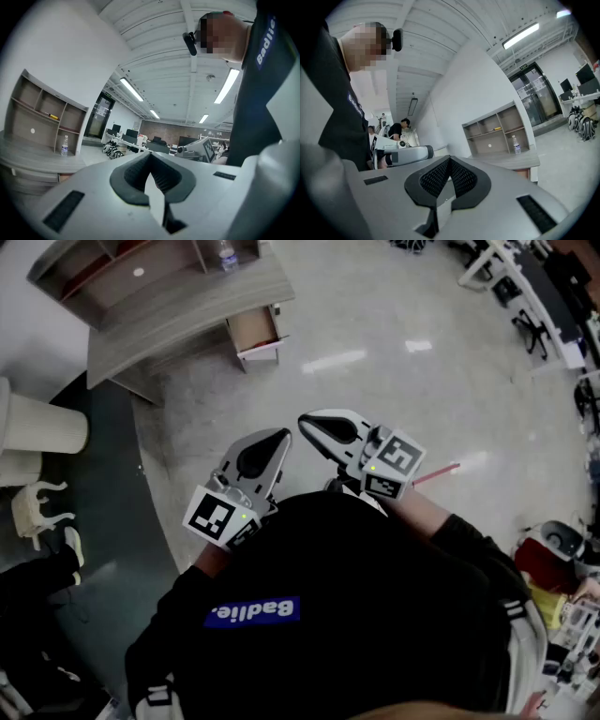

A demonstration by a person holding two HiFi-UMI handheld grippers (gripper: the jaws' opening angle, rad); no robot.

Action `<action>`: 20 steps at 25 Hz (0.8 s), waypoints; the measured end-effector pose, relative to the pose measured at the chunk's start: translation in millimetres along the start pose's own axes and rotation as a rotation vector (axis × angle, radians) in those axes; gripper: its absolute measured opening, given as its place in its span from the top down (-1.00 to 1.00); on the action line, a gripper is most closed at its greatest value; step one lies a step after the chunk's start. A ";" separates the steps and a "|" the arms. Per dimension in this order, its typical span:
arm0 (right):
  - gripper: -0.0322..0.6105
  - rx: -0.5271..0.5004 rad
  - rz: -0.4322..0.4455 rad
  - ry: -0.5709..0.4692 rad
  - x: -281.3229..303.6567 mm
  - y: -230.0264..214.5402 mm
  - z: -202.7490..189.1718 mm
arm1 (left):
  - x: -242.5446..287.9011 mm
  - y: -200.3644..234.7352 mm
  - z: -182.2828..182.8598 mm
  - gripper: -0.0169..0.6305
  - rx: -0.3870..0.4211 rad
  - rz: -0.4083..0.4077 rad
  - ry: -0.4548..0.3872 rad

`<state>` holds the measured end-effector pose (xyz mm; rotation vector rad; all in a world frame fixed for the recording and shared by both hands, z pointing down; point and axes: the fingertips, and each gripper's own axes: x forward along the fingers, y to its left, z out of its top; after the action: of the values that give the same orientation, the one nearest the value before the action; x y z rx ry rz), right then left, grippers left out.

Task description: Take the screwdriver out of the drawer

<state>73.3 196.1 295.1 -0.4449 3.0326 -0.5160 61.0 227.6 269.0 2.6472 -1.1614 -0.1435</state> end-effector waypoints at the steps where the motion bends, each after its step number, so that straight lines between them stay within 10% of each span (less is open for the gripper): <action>1: 0.81 0.001 -0.001 0.003 -0.4 0.3 -0.9 | 0.0 0.7 0.0 0.94 0.000 0.000 0.000; 20: 0.81 0.004 -0.018 0.012 13.1 -5.0 -5.2 | -0.8 16.8 2.2 0.94 -0.016 -0.008 -0.005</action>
<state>61.6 189.5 301.8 -0.4703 3.0413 -0.5277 48.2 216.8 271.3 2.6393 -1.1469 -0.1595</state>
